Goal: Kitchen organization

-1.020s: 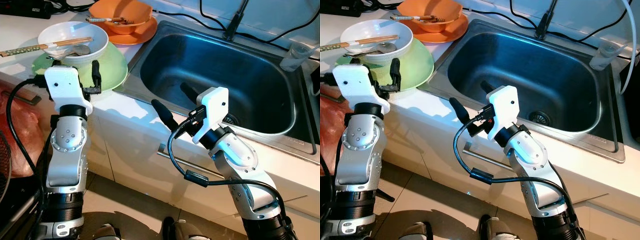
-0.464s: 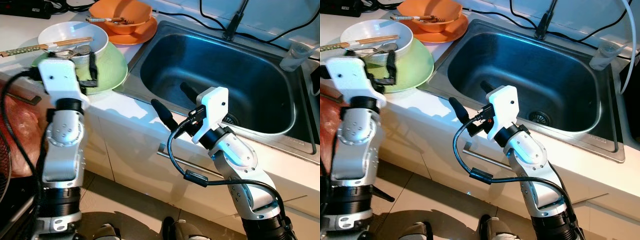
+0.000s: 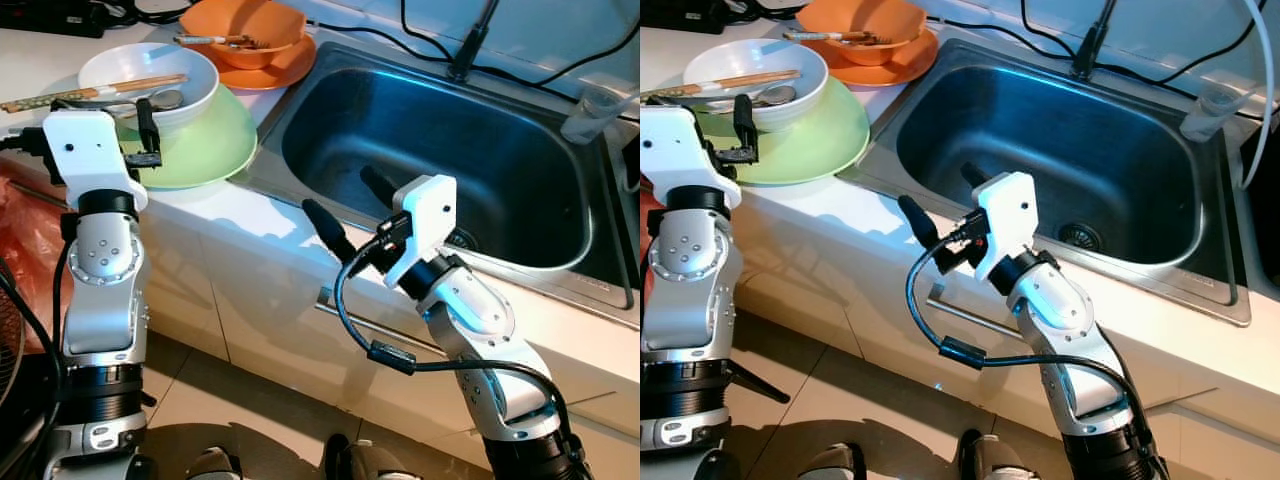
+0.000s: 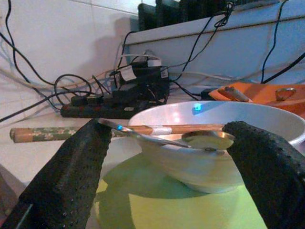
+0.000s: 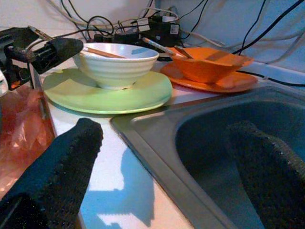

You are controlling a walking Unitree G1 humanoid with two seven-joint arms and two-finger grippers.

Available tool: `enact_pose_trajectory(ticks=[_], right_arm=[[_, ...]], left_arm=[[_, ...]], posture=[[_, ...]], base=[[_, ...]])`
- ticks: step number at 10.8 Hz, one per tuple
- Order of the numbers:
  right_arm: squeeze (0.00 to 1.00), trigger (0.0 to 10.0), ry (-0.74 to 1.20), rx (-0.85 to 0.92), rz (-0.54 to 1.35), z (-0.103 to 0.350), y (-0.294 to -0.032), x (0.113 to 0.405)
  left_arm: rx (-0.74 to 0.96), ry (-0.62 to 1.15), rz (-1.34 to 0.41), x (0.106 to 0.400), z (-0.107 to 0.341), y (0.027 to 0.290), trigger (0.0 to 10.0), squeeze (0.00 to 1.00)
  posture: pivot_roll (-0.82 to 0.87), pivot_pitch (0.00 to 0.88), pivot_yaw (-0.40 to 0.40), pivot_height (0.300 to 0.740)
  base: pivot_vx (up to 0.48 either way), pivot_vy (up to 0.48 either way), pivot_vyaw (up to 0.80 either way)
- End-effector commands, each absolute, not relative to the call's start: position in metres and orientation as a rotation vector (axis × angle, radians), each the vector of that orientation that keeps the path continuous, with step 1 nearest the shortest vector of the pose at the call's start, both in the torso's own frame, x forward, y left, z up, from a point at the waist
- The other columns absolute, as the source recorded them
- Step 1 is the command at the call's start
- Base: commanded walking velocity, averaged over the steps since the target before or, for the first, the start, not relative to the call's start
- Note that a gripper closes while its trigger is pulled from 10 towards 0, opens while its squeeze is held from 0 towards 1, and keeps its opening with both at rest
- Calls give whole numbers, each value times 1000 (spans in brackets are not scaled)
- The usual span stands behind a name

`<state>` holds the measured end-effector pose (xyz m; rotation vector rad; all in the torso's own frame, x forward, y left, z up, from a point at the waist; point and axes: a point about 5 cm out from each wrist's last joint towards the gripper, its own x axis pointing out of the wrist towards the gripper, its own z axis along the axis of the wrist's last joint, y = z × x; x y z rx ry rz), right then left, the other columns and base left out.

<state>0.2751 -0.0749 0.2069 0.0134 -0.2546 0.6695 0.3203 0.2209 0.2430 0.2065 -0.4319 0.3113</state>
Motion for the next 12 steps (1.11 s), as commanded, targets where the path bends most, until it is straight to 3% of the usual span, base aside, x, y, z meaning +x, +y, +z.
enact_pose_trajectory(ticks=[1,5,12], right_arm=[[0,10000,-257,3,660,206,-77,274],[0,10000,-256,-1,663,206,-77,275],[0,10000,-258,0,663,206,-77,275]], left_arm=[[203,-415,313,319,238,215,10000,0],[205,-426,390,306,237,217,10000,0],[149,-367,216,301,215,179,10000,0]], posture=[[-27,169,-106,740],[-26,169,-110,740],[-27,169,-108,740]], base=[[0,0,0],[0,0,0],[0,0,0]])
